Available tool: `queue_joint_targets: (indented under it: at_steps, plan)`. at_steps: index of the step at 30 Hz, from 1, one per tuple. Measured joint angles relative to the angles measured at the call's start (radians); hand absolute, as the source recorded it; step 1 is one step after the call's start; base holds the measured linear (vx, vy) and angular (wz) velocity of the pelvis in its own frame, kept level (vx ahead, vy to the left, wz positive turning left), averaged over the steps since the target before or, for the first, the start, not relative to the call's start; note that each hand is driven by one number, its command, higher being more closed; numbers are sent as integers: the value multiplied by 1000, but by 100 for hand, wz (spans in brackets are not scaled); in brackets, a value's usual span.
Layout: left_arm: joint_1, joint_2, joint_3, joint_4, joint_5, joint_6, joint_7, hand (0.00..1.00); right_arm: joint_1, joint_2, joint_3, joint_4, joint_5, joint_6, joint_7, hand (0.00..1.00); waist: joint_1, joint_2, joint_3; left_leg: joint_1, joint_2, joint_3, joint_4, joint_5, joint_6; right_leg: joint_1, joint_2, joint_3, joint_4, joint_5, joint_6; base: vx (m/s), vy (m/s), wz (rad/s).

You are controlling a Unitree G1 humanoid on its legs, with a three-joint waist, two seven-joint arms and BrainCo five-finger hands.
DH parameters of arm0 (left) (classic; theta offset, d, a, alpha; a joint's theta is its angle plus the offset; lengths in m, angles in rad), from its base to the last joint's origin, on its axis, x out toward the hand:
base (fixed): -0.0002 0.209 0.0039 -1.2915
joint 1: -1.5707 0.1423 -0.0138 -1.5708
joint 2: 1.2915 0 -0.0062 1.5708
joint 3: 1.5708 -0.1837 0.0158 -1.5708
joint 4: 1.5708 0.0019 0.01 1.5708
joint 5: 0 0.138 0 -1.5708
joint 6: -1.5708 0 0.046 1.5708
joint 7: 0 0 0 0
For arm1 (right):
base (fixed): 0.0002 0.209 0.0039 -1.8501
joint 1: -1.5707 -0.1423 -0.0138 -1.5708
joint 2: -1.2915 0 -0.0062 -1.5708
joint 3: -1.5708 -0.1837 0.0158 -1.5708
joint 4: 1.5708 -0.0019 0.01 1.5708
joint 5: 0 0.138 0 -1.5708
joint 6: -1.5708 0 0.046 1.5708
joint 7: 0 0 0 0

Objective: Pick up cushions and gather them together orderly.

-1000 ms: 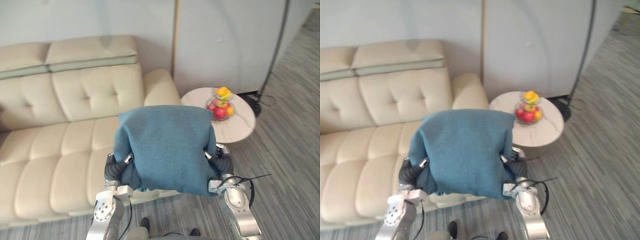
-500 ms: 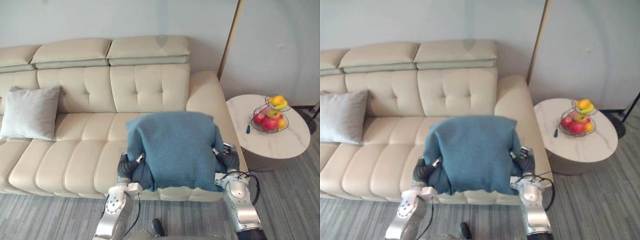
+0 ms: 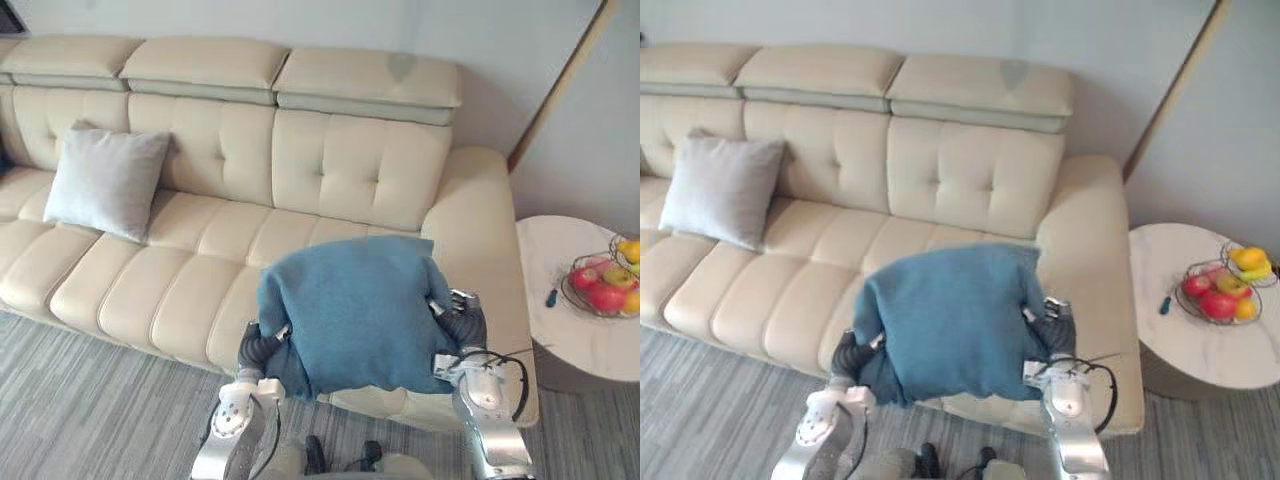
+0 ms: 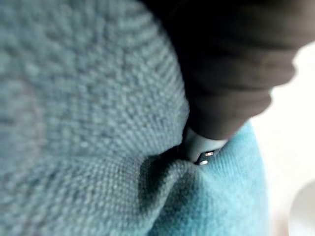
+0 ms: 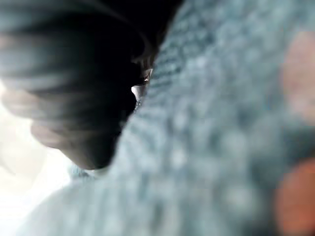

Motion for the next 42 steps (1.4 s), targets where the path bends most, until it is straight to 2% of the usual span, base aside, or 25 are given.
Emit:
queue_joint_targets:
  at_steps: [1, 2, 3, 4, 5, 6, 7, 9, 11, 14, 16, 19, 25, 28, 32, 36, 38, 40, 42]
  plan:
    - [0, -3, -2, 0, 0, 0, 0, 100, -1, -1, 0, -8, 0, -6, 0, 100, 0, -2, 0, -1, 15, -2, -1, -3, -5, 0, -3, 2, -1, 0, 0, 98, 126, -16]
    - [-6, -17, -2, 0, 0, 1, -3, 100, 0, 0, -3, -34, 0, -14, 0, 100, -1, -7, 1, -14, 54, -21, -36, -7, -22, -3, -21, 4, -2, 0, 2, 76, 152, 1]
    - [-15, -28, -2, 0, 1, 2, -3, 100, 1, 1, -9, -37, 1, -20, -2, 100, -9, -20, 8, -11, 74, -43, -104, -3, -28, -3, -46, 4, -1, -3, 13, 97, 246, 10]
    - [-21, -31, -2, -2, 1, 2, -3, 100, 1, 1, -13, -36, 2, -20, -4, 100, -13, -21, 9, -7, 80, -55, -157, 10, -44, -3, -65, 4, 3, -8, 32, 98, 278, 17]
    - [-19, -36, -5, -6, 4, 3, -3, 100, 7, -2, -15, -36, 2, -21, -7, 100, -17, -9, 1, 26, 88, -91, -277, 80, -63, -6, -79, 8, 17, -20, 69, 103, 296, 10]
    - [-16, -37, -10, -6, 6, 4, -3, 100, 12, -4, -16, -36, 2, -21, -8, 100, -19, 0, -2, 39, 95, -94, -312, 159, -112, -4, -80, 14, 22, -28, 90, 158, 389, 13]
    - [-11, -24, -13, -6, 14, 11, 1, 100, 32, 21, -19, -21, 1, -16, -10, 100, -19, -20, -10, 50, 59, -84, -322, 187, -152, 1, -115, 29, 17, -25, 107, 138, 337, 11]
    - [-11, -4, -13, -9, 18, 11, 5, 100, 40, 66, -16, -19, 0, -16, -10, 100, -15, -46, -11, 60, 20, -60, -319, 171, -128, 5, -158, 39, 3, -21, 108, 98, 300, 4]
    - [0, 9, -13, -9, 19, 11, 5, 100, 39, 81, -6, -18, -2, -16, -8, 100, -11, -53, -13, 83, -1, -33, -319, 153, -113, 15, -179, 63, -5, -2, 130, 60, 209, -26]
    - [1, 12, -16, -9, 21, 10, 5, 100, 39, 77, -7, 3, -4, -22, -7, 100, -12, -64, -22, 94, -17, -12, -315, 134, -111, 14, -195, 89, -20, 3, 139, 29, 112, -32]
    - [1, 19, -22, -9, 36, 11, 5, 100, 35, 72, -15, 69, -5, -27, -8, 100, -27, -81, -35, 93, -21, 7, -313, 130, -115, 13, -194, 115, -66, 8, 152, 13, 31, -33]
    - [-3, 39, -31, -9, 47, 17, 5, 100, 24, 68, -33, 163, -40, -25, -11, 100, -39, -78, -41, 92, -22, -26, -314, 125, -122, -2, -187, 158, -93, 27, 171, 4, -10, -39]
    - [-47, 59, -38, -9, 84, 18, 10, 100, 10, 55, -40, 224, -105, -2, -20, 100, -43, -73, -46, 88, -22, -13, -341, 121, -128, -42, -181, 228, -138, 76, 170, 1, 17, -40]
    - [-88, 68, -37, -9, 105, 18, 36, 100, -48, 49, -36, 264, -146, 0, -41, 100, -47, -77, -49, 62, -21, 8, -351, 122, -128, -93, -179, 257, -141, 91, 172, -33, 12, -27]
    - [-196, 78, -15, -3, 126, 18, 77, 100, -178, 11, 2, 314, -195, 7, -80, 100, -49, -80, -48, -43, -22, 13, -354, 146, -119, -186, -176, 275, -180, 150, 165, -32, 0, -10]
    - [-384, 82, -10, 71, 138, 16, 146, 100, -383, -22, 15, 408, -213, 32, -134, 100, -43, -76, -17, -116, -21, 7, -374, 180, -107, -257, -170, 274, -204, 218, 152, -73, 2, -2]
    - [-503, 88, -1, 116, 138, 16, 180, 100, -493, -41, 19, 423, -223, 34, -165, 100, -40, -78, 16, -157, -22, 7, -381, 199, -101, -302, -168, 273, -204, 246, 147, -142, 33, 0]
    - [-755, 135, 7, 216, 138, 15, 232, 100, -760, -92, 8, 537, -227, 44, -216, 100, -41, -79, 70, -234, -26, 2, -394, 237, -88, -382, -167, 269, -204, 289, 139, -203, 41, 5]
    - [-858, 157, 19, 252, 139, 15, 251, 100, -874, -103, -9, 591, -227, 48, -240, 100, -41, -80, 98, -256, -28, 1, -402, 256, -84, -407, -168, 269, -204, 303, 143, -140, 17, 9]
